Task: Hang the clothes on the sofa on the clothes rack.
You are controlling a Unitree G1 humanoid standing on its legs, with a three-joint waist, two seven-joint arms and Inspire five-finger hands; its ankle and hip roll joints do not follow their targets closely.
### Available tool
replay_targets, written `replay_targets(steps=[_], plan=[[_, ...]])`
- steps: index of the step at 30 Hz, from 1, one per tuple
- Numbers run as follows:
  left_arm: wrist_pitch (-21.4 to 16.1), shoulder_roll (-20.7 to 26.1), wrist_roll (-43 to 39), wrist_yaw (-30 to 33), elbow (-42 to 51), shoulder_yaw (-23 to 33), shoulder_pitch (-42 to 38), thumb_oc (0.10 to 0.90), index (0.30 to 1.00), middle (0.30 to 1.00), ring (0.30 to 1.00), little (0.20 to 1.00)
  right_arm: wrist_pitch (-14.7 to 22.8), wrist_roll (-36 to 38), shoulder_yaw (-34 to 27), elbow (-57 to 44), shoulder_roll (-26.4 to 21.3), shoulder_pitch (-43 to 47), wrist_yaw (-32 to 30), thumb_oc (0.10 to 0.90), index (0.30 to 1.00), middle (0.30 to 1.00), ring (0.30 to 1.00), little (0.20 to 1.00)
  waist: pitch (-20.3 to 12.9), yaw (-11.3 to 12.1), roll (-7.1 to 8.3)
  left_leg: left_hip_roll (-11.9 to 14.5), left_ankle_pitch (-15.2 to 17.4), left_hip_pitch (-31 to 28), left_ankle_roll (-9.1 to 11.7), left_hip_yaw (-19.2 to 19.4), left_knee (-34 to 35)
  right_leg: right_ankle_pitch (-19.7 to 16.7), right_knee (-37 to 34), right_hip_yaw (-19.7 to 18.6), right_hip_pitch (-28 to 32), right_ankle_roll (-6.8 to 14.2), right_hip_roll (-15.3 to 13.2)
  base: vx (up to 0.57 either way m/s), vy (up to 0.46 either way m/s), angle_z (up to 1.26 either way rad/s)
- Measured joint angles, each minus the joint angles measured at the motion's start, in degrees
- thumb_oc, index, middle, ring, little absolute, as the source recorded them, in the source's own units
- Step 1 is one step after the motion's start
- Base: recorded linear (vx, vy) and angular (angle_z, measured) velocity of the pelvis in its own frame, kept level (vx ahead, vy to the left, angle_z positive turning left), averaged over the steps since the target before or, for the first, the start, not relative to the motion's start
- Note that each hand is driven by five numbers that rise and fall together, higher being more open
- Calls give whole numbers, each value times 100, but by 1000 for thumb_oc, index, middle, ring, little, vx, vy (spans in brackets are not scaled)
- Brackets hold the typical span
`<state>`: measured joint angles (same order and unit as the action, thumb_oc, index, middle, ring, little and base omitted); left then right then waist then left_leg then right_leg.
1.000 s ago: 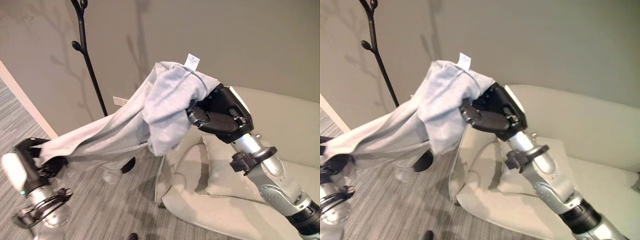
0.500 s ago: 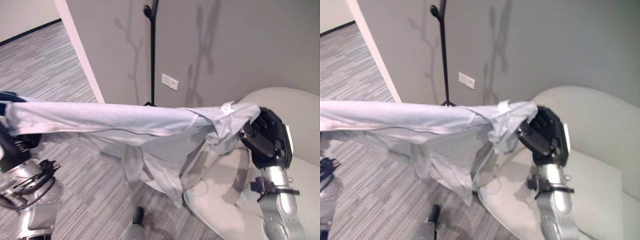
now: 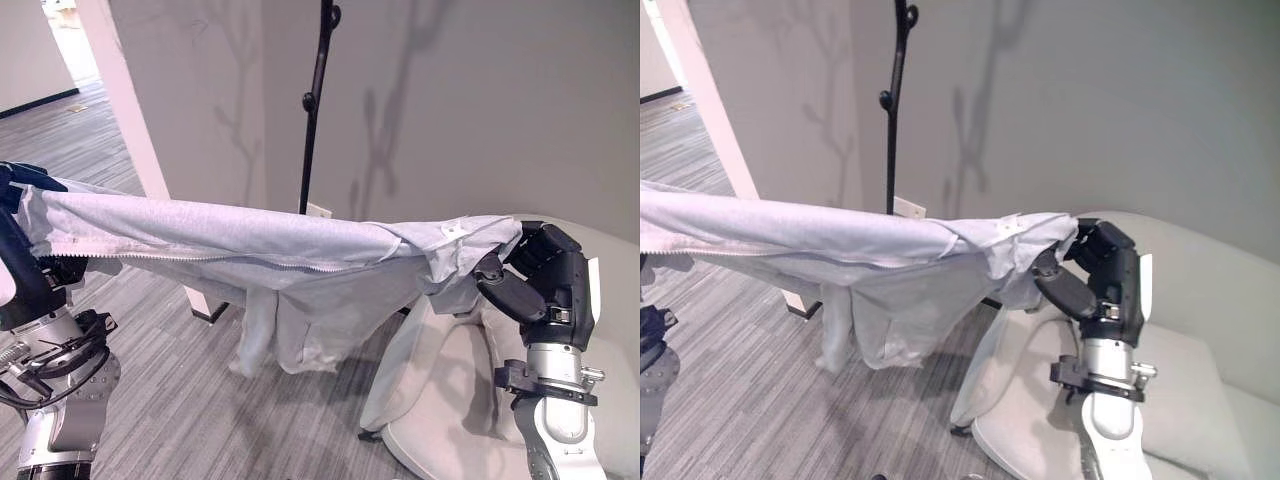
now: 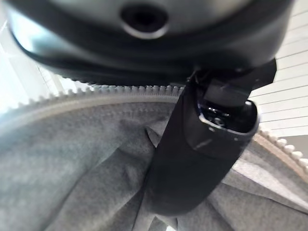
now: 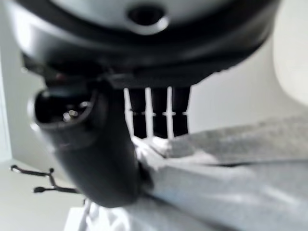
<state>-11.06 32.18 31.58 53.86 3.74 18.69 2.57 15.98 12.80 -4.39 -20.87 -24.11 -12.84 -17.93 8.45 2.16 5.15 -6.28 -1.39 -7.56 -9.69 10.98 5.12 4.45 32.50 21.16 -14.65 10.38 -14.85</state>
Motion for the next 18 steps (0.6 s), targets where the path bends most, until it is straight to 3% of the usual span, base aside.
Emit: replay_targets(steps=[1,2,3,6,8,11,12,14,15,16,18], plan=[[3,-88,-5,72,-80,-53,-40,400,300,300,300,300,-5,-136,11,6,-6,-19,-45,400,300,300,300,300,5,-119,-8,43,-7,5,94,-14,-21,74,-205,-139,-210,-152,440,74,16,-26],[2,-87,6,58,-131,-124,-51,400,300,300,300,300,-13,-170,7,7,-21,-8,-147,400,300,300,300,300,18,-308,32,-11,-14,-27,139,-45,-18,25,-510,-164,-307,-222,633,75,-8,16],[3,-88,9,58,-144,-232,-52,400,300,300,300,300,-13,-247,-8,7,-43,0,-266,400,300,300,300,300,9,-364,84,-77,-24,-36,206,-30,-11,-61,-793,-178,-309,-351,734,95,-33,19],[-19,-144,55,55,-132,-471,-47,400,300,300,300,300,-16,-325,-140,0,-84,12,-492,400,300,300,300,300,-60,-407,42,-121,129,-122,252,-124,-75,-220,-1230,-490,-81,-592,788,154,-52,13],[-18,-156,52,41,-130,-496,-49,400,300,300,300,300,-17,-352,-161,5,-101,32,-491,400,300,300,300,300,-150,-364,-67,-59,135,-168,299,-166,-70,-298,-1615,-583,304,-693,852,186,-60,0],[-26,-148,35,20,-88,-495,-78,400,300,300,300,300,-33,-356,-155,63,-124,260,-488,400,300,300,300,300,-252,-275,-250,244,279,-311,571,-265,-132,-667,-2581,-384,952,-1093,1248,159,-77,6],[-28,-131,8,19,-90,-495,-92,400,300,300,300,300,-33,-356,-148,88,-139,330,-487,400,300,300,300,300,-283,-213,-207,270,338,-242,664,-295,-364,-788,-2802,-406,1108,-1281,1298,39,-68,-1],[-31,-106,6,3,-91,-497,-131,400,300,300,300,300,-31,-387,-148,148,-320,527,-493,400,300,300,300,300,-304,-89,-168,305,546,41,964,-452,-1060,-791,-3104,-426,1308,-1316,1325,-16,-44,-4],[-43,-35,61,-47,-110,-497,-263,400,300,300,300,300,-31,-491,-159,229,-513,757,-532,400,300,300,300,300,-291,7,-153,326,753,778,1246,-504,-2522,-851,-3319,-438,1387,-1395,1300,-15,-12,-5],[-43,10,73,-51,-95,-502,-319,400,300,300,300,300,-32,-550,-155,237,-668,874,-545,400,300,300,300,300,-272,63,-175,404,853,1310,1381,-539,-3443,-933,-3389,-430,1418,-1503,1287,17,31,-9],[-49,217,303,-33,-60,-490,-333,400,300,300,300,300,-29,-762,-149,283,-766,995,-627,400,300,300,300,300,-273,99,-307,650,902,1731,1413,-701,-4211,-862,-3549,-433,1622,-1519,1423,92,110,-4]])
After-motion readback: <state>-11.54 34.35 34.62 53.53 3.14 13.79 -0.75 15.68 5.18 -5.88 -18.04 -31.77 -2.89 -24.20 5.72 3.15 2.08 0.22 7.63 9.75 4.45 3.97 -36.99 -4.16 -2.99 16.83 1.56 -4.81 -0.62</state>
